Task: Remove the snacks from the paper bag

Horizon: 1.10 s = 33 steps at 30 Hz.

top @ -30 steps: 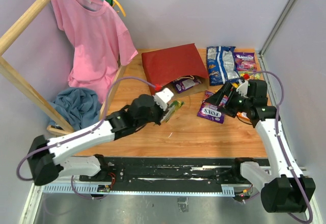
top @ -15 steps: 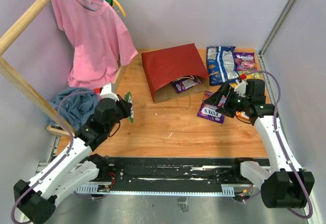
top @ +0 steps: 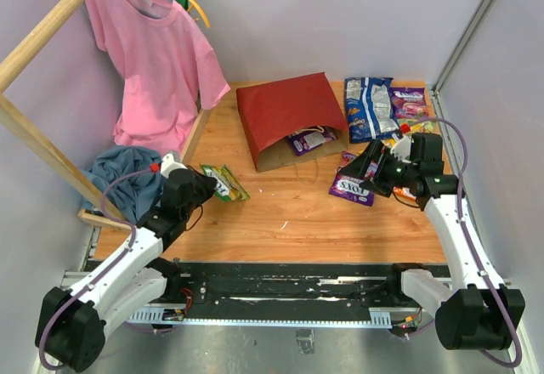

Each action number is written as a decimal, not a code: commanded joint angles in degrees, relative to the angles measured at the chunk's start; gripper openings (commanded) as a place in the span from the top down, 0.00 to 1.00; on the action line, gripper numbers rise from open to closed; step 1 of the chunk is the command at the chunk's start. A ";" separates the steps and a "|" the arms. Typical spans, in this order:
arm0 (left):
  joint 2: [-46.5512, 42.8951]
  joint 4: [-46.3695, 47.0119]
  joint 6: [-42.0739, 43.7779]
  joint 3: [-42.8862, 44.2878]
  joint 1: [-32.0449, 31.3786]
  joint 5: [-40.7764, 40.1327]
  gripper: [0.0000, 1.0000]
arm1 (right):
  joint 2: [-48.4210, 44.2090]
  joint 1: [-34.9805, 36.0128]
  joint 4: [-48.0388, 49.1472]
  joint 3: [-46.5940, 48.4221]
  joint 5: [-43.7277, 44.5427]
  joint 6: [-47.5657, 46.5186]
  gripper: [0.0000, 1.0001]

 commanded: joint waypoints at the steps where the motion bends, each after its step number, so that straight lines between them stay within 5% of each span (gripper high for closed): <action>1: 2.28 2.42 -7.21 -2.01 1.11 -6.03 1.00 | -0.95 -0.71 -0.16 -1.05 -0.92 -1.44 0.02; 9: 0.86 -6.88 -19.42 -7.06 1.14 -16.99 0.99 | 0.94 -0.71 0.74 -2.22 -1.87 -1.68 0.01; 33: 9.49 7.61 -29.39 -14.39 5.50 -14.66 0.99 | 9.60 -0.28 5.60 -6.80 -1.73 1.26 0.01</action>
